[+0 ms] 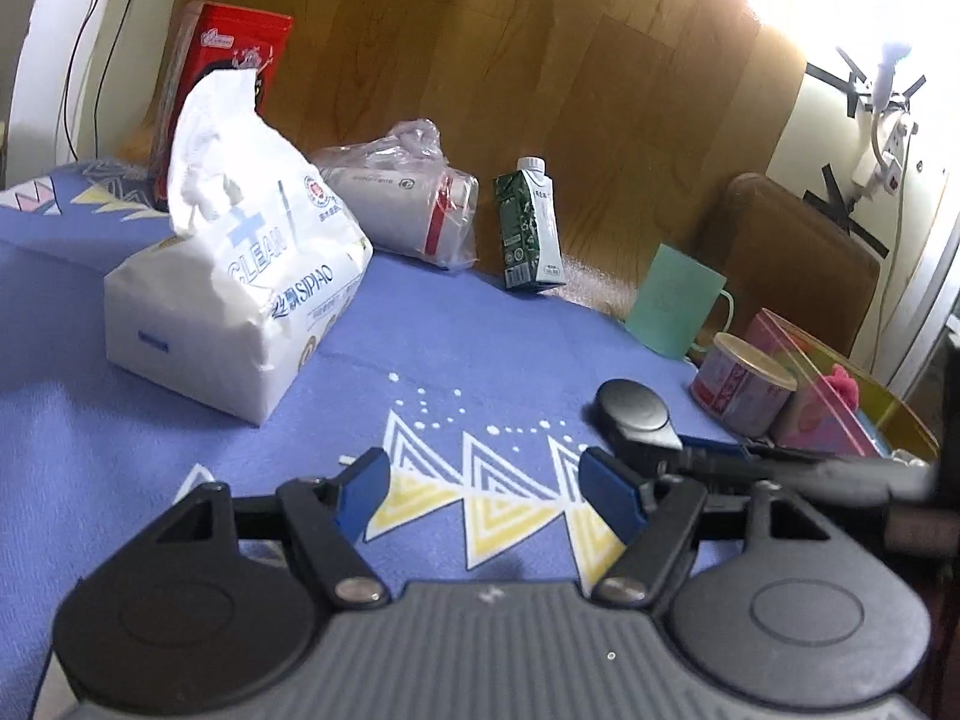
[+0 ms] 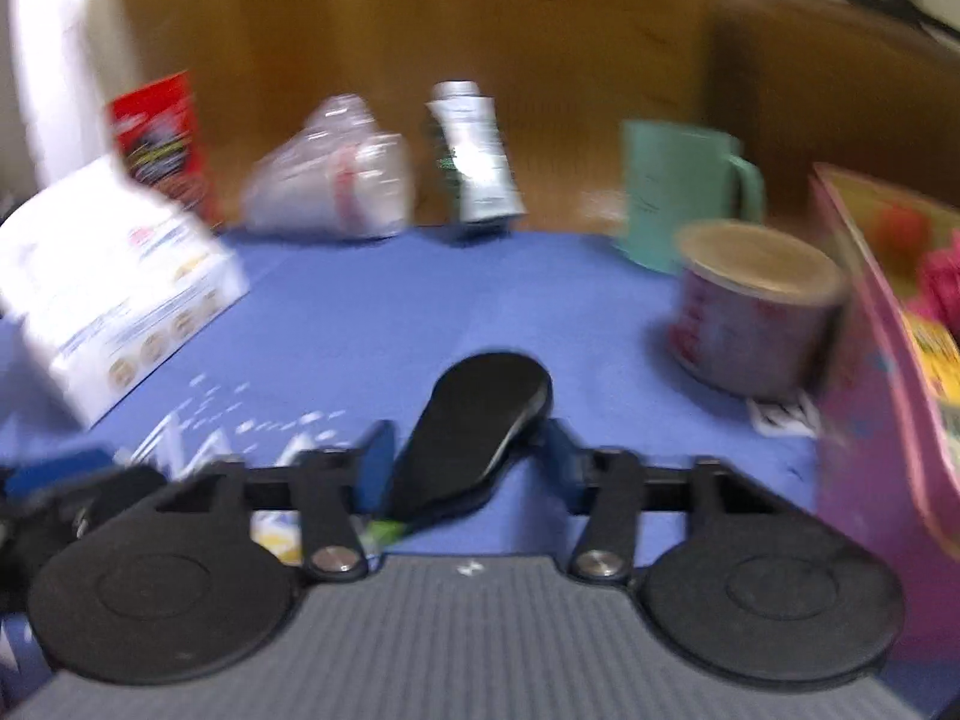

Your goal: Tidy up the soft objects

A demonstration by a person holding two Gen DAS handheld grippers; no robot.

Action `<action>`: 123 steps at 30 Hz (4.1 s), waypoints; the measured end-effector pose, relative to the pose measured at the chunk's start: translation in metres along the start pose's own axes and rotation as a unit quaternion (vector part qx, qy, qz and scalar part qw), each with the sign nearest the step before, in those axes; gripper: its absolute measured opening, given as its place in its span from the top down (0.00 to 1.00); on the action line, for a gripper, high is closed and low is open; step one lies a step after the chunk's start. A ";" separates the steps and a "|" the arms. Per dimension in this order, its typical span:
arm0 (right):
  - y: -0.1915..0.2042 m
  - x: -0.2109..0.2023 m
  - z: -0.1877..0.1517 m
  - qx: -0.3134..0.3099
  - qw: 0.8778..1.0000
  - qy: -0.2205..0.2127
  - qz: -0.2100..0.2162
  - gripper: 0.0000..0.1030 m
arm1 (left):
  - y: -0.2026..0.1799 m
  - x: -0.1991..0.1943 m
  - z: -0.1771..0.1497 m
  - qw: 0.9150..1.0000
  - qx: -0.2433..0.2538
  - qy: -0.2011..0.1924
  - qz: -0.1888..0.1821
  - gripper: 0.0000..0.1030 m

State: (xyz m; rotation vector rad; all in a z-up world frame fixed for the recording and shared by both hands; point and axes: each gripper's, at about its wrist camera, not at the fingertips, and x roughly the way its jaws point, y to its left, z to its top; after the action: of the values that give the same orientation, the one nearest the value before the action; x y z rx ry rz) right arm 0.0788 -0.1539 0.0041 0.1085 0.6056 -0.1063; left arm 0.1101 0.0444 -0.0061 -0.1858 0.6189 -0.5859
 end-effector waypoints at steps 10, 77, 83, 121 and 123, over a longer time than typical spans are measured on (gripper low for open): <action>-0.018 -0.076 -0.055 -0.052 0.997 -0.008 0.064 0.60 | -0.014 0.006 -0.003 0.998 0.037 0.035 -0.023 0.30; -0.108 -0.219 -0.118 0.206 0.957 -0.173 -0.104 0.00 | -0.224 -0.068 -0.047 0.979 0.196 0.032 -0.049 0.00; -0.096 -0.231 -0.123 0.217 0.960 -0.159 -0.083 0.00 | -0.217 -0.094 -0.052 0.980 0.195 0.022 -0.029 0.00; -0.120 -0.220 -0.132 0.282 0.948 -0.136 -0.063 0.00 | -0.209 -0.070 -0.066 0.962 0.262 0.041 0.062 0.00; -0.119 -0.221 -0.132 0.281 0.948 -0.137 -0.065 0.00 | -0.207 -0.071 -0.066 0.963 0.260 0.040 0.058 0.00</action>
State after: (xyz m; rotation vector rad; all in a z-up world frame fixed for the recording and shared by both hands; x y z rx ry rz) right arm -0.1914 -0.2391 0.0138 0.5974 0.2897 -0.4154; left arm -0.0717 -0.0851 0.0444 0.3682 0.5307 -0.6251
